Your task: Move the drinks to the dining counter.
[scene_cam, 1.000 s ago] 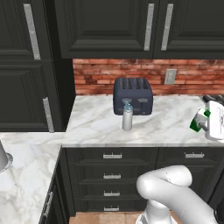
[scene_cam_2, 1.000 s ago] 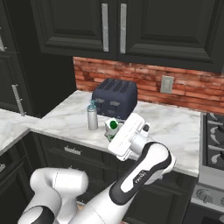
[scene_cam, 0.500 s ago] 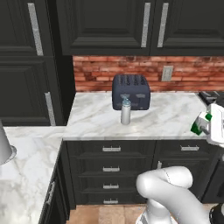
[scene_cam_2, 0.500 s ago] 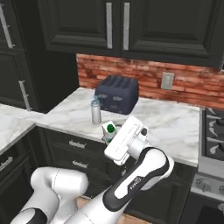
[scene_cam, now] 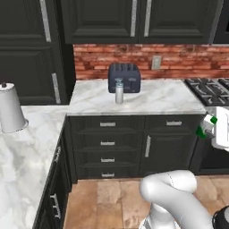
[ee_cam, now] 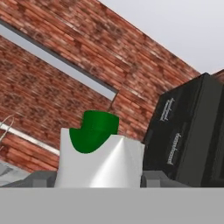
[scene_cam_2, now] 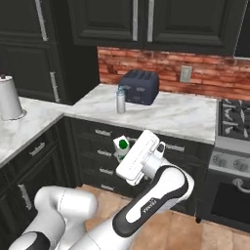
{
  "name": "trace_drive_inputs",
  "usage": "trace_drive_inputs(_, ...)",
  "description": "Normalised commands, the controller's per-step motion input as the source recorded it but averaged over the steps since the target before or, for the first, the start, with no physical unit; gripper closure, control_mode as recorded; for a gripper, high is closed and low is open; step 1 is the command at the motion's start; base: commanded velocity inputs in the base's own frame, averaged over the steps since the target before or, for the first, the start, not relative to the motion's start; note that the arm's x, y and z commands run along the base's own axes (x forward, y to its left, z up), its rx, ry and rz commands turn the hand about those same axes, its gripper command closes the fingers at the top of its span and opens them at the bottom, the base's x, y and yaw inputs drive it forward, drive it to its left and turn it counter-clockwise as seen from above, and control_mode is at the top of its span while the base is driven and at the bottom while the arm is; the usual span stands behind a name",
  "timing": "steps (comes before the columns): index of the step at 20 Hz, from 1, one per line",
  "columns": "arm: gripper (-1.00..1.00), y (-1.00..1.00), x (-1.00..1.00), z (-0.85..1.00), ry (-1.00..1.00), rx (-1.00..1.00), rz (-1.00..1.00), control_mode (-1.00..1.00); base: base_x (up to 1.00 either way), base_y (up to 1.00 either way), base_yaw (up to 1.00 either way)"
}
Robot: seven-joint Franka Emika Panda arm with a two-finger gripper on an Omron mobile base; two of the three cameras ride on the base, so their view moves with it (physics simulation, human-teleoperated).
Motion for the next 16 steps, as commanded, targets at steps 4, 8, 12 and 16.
trace_drive_inputs(4, 1.0, 0.0, 0.0, 0.0, 0.0, 0.0, 0.0, 1.0, -1.0, -0.02, -0.06)
trace_drive_inputs(8, 1.0, 0.0, 0.0, 0.0, 0.0, 0.0, 0.0, 1.0, -1.0, 0.0, -0.06)
trace_drive_inputs(12, 1.0, 0.0, 0.0, 0.0, 0.0, 0.0, 0.0, 1.0, -1.0, 0.0, -0.07)
trace_drive_inputs(16, 1.0, 0.0, 0.0, 0.0, 0.0, 0.0, 0.0, 1.0, -1.0, 0.0, -0.07)
